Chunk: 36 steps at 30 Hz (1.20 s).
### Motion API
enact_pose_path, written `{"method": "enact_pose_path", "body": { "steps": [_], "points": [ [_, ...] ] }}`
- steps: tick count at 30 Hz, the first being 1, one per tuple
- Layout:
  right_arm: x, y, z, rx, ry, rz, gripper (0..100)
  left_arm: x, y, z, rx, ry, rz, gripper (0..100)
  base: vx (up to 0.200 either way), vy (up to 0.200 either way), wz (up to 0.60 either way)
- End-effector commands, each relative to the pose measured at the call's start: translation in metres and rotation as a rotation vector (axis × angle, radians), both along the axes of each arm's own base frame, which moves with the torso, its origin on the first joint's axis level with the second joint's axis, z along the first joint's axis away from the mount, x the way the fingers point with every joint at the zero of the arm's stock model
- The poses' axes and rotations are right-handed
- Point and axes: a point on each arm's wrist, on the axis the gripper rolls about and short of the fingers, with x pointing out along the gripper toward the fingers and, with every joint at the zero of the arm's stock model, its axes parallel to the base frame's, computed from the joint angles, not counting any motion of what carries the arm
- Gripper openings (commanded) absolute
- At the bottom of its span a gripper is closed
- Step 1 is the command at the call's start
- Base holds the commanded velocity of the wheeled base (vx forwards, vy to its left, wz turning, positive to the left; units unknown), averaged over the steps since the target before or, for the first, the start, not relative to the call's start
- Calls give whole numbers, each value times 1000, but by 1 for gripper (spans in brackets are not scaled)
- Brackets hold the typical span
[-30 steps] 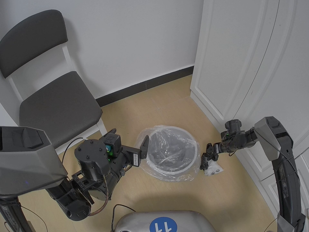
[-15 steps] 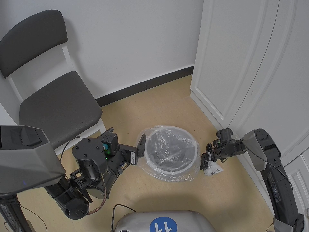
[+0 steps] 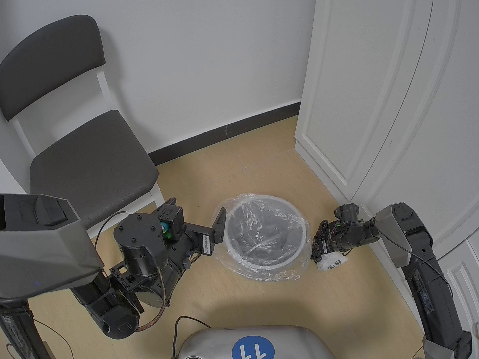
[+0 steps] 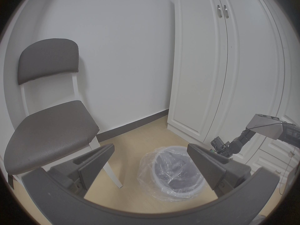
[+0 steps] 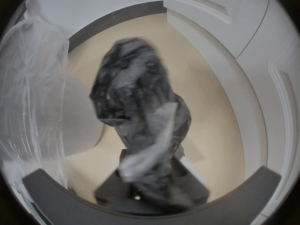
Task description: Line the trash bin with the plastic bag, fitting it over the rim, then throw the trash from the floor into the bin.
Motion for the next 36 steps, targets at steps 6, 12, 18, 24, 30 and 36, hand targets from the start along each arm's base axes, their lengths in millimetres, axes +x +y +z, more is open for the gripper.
{"method": "enact_pose_path", "body": {
  "steps": [6,12,18,24,30,36],
  "points": [
    [6,-18,51,12,-75,-45,0,-2,2,1,2,-1,0,100,0,0,0],
    [-2,-47,138,13,-234,-97,0,-4,3,9,-10,-22,-1,100,0,0,0],
    [-48,-21,222,38,-518,-28,0,-12,-1,16,-18,-36,-24,100,0,0,0],
    [-92,11,256,82,-683,56,0,-20,-7,11,-5,-18,-58,100,0,0,0],
    [-123,58,262,132,-775,173,0,-25,-6,15,-11,-26,-67,100,0,0,0],
    [-123,90,235,183,-836,244,0,-29,-1,18,18,-36,-63,100,0,0,0]
  ]
}}
